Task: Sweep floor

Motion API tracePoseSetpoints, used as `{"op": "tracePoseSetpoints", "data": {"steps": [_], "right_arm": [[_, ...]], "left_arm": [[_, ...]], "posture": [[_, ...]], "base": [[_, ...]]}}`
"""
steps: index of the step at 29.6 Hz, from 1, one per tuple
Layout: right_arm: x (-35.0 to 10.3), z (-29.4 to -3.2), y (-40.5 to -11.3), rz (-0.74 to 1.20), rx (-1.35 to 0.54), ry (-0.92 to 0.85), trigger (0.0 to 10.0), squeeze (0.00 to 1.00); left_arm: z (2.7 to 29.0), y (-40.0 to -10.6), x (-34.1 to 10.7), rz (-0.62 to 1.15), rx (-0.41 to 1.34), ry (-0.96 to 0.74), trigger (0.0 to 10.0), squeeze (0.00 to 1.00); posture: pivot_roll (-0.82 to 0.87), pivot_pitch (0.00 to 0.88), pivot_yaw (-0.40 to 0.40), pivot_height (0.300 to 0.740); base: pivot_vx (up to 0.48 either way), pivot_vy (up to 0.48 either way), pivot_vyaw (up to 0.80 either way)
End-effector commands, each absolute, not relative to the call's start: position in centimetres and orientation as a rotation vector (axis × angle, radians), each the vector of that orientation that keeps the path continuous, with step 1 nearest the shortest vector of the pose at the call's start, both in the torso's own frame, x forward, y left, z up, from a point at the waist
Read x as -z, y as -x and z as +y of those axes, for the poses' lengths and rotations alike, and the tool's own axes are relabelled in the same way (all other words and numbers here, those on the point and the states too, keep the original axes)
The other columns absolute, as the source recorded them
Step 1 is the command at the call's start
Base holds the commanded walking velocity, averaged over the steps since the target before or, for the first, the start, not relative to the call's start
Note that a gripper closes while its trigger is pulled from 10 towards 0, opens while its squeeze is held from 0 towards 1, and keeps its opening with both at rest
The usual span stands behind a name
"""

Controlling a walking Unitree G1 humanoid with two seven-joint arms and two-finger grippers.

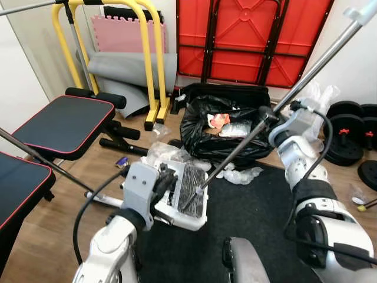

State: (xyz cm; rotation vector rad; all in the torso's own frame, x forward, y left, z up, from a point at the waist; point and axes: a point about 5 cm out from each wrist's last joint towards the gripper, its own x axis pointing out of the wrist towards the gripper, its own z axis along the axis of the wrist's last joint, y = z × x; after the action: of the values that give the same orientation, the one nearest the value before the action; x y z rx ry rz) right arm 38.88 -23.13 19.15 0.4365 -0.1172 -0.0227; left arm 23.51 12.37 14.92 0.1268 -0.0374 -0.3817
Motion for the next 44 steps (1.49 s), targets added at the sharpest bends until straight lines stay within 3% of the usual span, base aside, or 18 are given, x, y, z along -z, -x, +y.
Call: {"op": "tracePoseSetpoints", "data": {"steps": [1,14,20,27,35,44], "right_arm": [[-21.5,-23.9,-39.0,-0.215,0.025,-0.479,10.0,0.0],[-24.6,-25.6,-38.5,-0.309,0.024,-0.448,10.0,0.0],[-22.5,-23.6,-37.5,-0.267,-0.021,-0.452,10.0,0.0],[-21.6,-23.3,-35.7,-0.261,-0.038,-0.426,10.0,0.0],[-21.2,-23.0,-33.3,-0.25,-0.053,-0.398,10.0,0.0],[-21.8,-22.0,-33.5,-0.264,-0.081,-0.394,10.0,0.0]], "left_arm": [[12.9,-23.6,-15.2,-0.053,0.305,-0.112,10.0,0.0],[13.1,-23.9,-15.9,-0.087,0.292,-0.053,10.0,0.0],[13.3,-23.4,-14.6,-0.039,0.293,-0.061,10.0,0.0],[13.6,-23.7,-14.0,-0.01,0.278,-0.091,10.0,0.0],[14.6,-24.3,-14.4,-0.025,0.231,-0.101,10.0,0.0],[14.3,-24.7,-14.4,-0.02,0.225,-0.094,10.0,0.0]], "posture": [[-0.05,0.0,-0.08,0.566],[-0.08,0.0,-0.07,0.606],[-0.1,0.0,-0.028,0.626],[-0.12,0.0,0.019,0.646],[-0.13,0.0,0.011,0.676],[-0.12,0.0,0.005,0.696]], "base": [[0.0,0.0,0.0],[0.0,0.0,0.0],[0.0,0.0,0.0],[0.0,0.0,0.0],[0.0,0.0,0.0],[-0.16,0.0,0.0]]}}
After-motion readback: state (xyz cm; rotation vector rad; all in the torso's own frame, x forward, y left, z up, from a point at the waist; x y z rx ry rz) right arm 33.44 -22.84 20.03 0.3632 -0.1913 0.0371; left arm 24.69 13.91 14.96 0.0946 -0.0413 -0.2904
